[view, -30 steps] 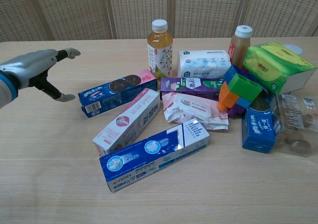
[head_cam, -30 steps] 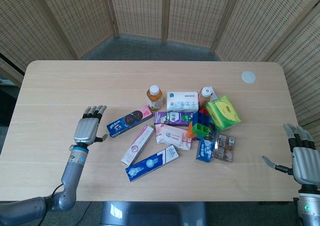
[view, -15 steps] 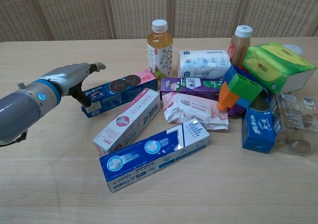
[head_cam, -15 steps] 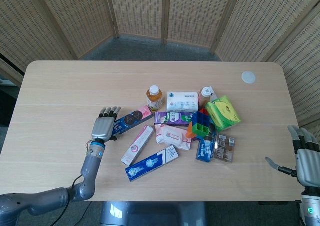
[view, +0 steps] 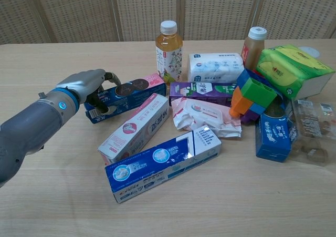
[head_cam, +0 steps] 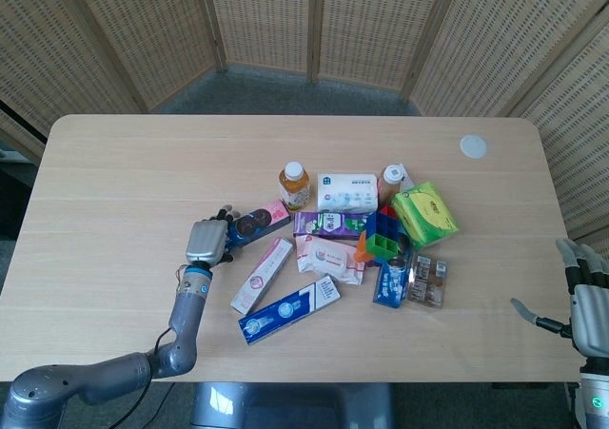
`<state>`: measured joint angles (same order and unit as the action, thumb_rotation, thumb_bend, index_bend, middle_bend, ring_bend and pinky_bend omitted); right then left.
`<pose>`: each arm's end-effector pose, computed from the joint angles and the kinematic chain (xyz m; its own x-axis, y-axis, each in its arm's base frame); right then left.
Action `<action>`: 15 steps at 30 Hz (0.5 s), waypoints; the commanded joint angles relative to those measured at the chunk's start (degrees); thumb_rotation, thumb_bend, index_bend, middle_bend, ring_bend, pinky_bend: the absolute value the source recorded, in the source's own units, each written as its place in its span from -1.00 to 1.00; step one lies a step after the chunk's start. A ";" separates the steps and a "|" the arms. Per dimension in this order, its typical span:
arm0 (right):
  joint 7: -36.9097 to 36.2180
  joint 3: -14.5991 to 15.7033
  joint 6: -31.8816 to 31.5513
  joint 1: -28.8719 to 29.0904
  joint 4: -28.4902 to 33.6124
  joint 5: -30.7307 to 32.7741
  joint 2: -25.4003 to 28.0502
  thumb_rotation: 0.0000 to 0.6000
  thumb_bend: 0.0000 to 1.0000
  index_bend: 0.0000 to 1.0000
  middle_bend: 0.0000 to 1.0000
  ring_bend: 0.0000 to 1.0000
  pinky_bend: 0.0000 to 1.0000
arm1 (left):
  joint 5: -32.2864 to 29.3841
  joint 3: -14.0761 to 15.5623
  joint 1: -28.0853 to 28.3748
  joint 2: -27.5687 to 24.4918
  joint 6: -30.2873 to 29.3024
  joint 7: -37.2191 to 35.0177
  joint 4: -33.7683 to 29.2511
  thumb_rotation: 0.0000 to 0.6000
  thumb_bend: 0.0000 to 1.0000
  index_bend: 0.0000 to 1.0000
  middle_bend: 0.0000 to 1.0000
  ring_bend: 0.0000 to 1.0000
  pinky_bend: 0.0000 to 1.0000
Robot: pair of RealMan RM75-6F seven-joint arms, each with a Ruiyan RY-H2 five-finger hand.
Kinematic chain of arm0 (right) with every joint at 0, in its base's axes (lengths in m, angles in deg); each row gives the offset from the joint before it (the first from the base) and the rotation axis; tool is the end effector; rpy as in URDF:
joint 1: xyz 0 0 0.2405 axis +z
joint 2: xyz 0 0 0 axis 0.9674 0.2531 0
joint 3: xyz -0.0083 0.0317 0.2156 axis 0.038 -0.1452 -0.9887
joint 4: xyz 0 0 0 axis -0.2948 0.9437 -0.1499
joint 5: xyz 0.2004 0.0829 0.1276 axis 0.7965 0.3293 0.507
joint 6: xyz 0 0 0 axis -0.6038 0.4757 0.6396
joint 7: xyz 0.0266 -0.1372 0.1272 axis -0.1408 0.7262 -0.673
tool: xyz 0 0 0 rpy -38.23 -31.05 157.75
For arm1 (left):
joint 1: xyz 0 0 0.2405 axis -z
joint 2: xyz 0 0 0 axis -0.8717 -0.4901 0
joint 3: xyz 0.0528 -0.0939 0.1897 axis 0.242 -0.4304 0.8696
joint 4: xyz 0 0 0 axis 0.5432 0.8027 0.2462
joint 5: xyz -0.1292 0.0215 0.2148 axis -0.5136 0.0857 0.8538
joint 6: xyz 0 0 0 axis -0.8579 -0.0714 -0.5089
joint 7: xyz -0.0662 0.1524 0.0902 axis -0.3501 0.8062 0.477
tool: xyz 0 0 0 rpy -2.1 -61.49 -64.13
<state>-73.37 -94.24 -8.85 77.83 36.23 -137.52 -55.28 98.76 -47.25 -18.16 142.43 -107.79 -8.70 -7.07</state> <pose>-0.3021 -0.2294 0.1248 0.3625 0.0723 0.9292 -0.9271 0.1299 0.3516 -0.1343 0.3853 -0.1372 0.3385 0.2753 0.8998 0.9397 -0.0481 -0.3387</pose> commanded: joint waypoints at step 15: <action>0.04 -0.38 1.18 0.99 -0.27 -0.31 -0.51 0.05 -0.94 -1.00 -1.00 -1.00 -1.00 | 4.97 -1.39 -5.12 -11.45 -6.16 -4.53 -14.59 1.00 -0.02 0.16 0.10 0.38 0.55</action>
<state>-73.34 -94.60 -7.71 78.78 36.00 -137.80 -55.75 101.58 -48.35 -21.45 135.26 -111.54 -11.99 -16.38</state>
